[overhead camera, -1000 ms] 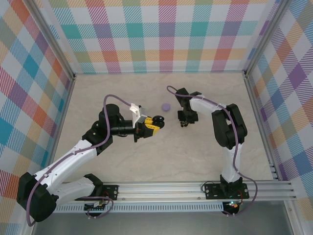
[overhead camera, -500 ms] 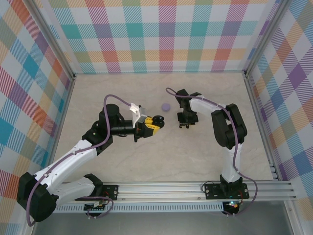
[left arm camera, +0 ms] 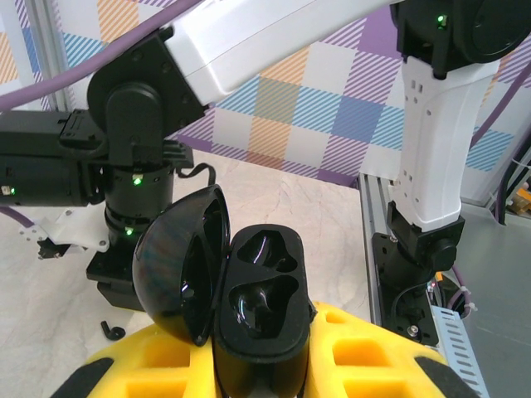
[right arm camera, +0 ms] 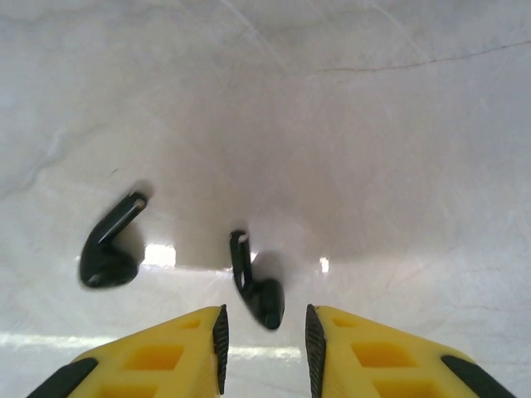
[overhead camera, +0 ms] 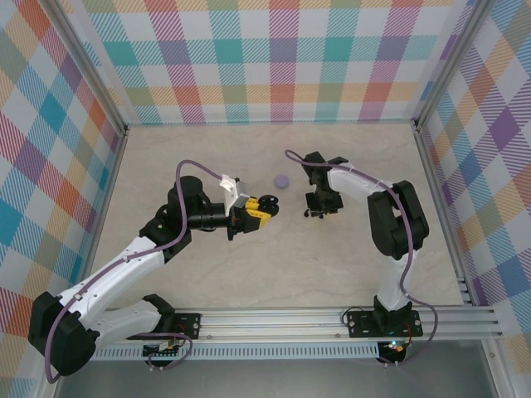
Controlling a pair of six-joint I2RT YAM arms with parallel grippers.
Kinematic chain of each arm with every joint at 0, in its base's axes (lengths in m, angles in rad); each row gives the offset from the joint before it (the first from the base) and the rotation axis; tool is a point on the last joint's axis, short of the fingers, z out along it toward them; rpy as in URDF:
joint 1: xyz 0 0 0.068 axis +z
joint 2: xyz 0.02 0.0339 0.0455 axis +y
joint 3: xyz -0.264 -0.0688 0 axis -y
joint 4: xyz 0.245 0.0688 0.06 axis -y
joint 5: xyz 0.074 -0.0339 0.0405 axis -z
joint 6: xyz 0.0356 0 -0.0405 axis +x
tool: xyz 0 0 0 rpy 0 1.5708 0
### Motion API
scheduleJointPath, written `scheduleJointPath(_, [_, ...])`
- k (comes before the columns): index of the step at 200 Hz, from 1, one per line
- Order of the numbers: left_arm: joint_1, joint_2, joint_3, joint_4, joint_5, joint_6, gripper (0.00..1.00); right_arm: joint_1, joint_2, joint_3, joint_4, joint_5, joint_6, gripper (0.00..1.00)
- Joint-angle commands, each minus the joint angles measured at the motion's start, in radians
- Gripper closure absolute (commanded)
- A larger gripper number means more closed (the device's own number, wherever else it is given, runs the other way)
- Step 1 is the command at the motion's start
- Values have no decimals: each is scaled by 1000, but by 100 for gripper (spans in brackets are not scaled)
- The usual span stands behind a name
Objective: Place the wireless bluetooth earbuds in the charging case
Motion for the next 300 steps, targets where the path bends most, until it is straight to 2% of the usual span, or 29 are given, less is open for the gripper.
scheduleJointPath(1, [-16, -9, -6, 18, 4, -5, 95, -4, -54, -26, 17, -82, -31, 67])
scheduleJointPath(31, [-16, -9, -5, 22, 5, -5, 95, -4, -60, -39, 35, -172, -38, 68])
scheduleJointPath(72, [-16, -10, -2, 22, 4, -7, 95, -4, -44, -52, 34, -196, -36, 75])
scheduleJointPath(148, [-16, -11, -1, 13, 1, -5, 95, -8, 37, -31, -2, -86, 12, 84])
scheduleJointPath(209, [-16, -16, 1, 5, -1, 1, 95, -30, 71, -2, -6, 12, 55, 84])
scheduleJointPath(300, [-16, -9, 10, -4, -4, 4, 95, -35, 124, 87, -66, 154, 38, 83])
